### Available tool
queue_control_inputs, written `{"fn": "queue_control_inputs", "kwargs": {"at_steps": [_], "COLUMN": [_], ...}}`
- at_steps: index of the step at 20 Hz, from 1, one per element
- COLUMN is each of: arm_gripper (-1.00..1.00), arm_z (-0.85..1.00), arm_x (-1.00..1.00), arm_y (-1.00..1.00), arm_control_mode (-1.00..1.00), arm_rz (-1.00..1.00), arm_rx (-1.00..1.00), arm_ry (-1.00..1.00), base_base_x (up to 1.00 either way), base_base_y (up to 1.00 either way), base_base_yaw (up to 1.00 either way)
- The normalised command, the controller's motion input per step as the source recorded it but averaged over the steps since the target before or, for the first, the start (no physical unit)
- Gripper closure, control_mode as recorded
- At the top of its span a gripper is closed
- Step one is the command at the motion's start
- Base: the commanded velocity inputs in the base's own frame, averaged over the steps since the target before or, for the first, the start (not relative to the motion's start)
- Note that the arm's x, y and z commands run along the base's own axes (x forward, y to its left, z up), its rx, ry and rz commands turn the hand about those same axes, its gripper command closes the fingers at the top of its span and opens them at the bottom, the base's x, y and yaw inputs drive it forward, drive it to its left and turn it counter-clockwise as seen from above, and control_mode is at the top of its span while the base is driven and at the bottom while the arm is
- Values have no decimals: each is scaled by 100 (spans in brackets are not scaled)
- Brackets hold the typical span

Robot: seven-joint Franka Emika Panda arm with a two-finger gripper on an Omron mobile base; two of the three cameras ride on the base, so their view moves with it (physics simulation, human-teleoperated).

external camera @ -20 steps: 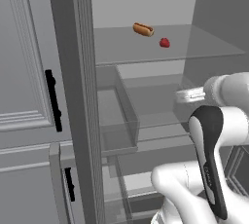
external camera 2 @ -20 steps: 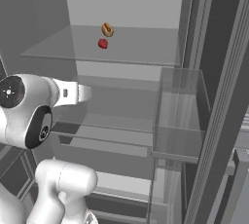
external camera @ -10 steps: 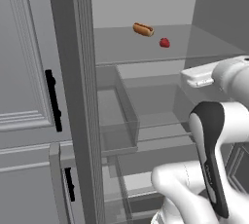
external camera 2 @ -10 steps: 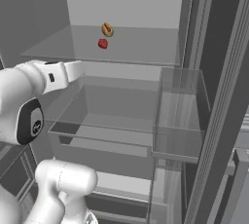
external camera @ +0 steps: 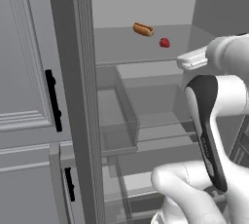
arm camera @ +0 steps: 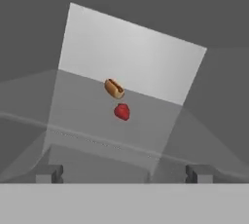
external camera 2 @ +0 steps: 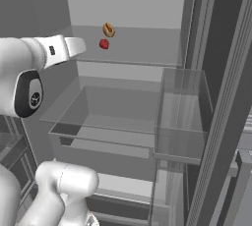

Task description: Take the strawberry from the fridge and place it on top of the pancake, located on the dining counter.

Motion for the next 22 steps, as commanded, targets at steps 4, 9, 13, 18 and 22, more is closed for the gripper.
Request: {"fn": "queue_control_inputs", "kwargs": {"at_steps": [4,9,13,18,22], "arm_gripper": [-100,-100,-100,-100,-100], "arm_z": [-20,-38,-22,0,-2], "arm_x": [56,51,42,48,94], "arm_y": [0,3,0,-5,-14], "arm_control_mode": [-100,-100,-100,-100,-100], "arm_rz": [0,-3,-13,-24,-7], "arm_rx": [12,19,21,0,2], "arm_ry": [27,22,0,1,11], "base_base_x": [0,0,0,0,0], "base_base_y": [0,0,0,0,0], "base_base_yaw": [0,0,0,0,0]}}
